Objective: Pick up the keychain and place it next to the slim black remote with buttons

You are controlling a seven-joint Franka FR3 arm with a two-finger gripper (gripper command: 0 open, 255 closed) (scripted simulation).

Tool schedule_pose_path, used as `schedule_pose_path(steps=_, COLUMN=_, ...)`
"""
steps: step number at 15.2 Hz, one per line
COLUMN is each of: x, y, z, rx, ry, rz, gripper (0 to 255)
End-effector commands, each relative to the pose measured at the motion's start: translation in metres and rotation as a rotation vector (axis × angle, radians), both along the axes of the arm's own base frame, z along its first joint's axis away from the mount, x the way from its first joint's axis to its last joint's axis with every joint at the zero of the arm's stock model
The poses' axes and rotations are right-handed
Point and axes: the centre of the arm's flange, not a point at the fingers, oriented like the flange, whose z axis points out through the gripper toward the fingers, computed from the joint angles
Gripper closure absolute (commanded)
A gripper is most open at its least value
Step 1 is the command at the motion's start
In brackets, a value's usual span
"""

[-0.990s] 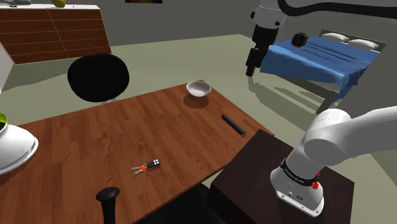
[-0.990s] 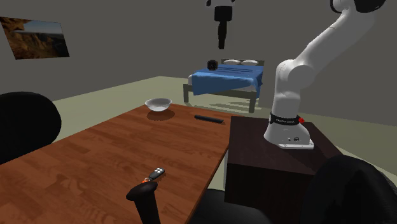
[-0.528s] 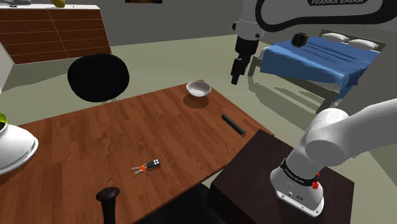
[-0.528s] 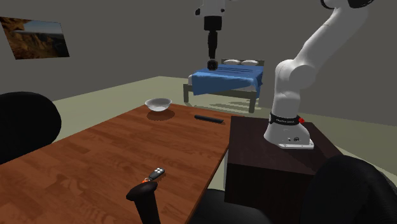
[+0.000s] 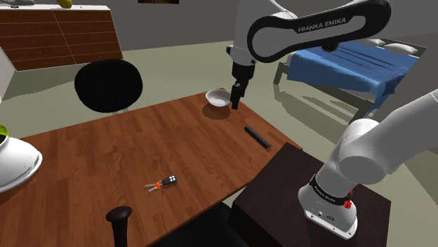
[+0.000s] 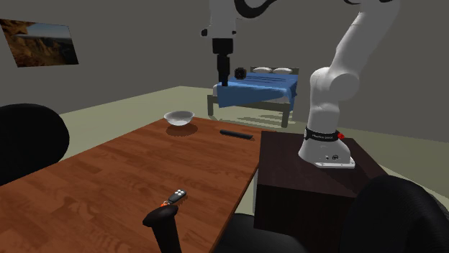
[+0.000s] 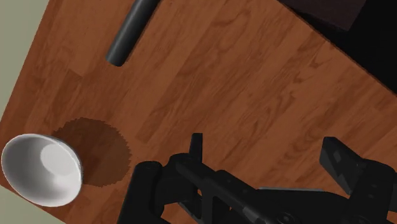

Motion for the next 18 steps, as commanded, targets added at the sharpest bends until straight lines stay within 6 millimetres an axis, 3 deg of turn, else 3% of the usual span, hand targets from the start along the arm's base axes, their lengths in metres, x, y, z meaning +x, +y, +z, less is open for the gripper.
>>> schedule_pose_path(steps=1, x=0.011, y=0.017, z=-0.017, rx=0.000, ry=0.002, rz=0.038, gripper=0)
schedule_pose_path(steps=10, x=0.057, y=0.097, z=-0.092, rx=0.001, ry=0.016, rz=0.205, gripper=0)
schedule_pose_path(steps=18, x=0.085, y=0.173, z=-0.159, rx=0.001, ry=0.028, rz=0.354, gripper=0)
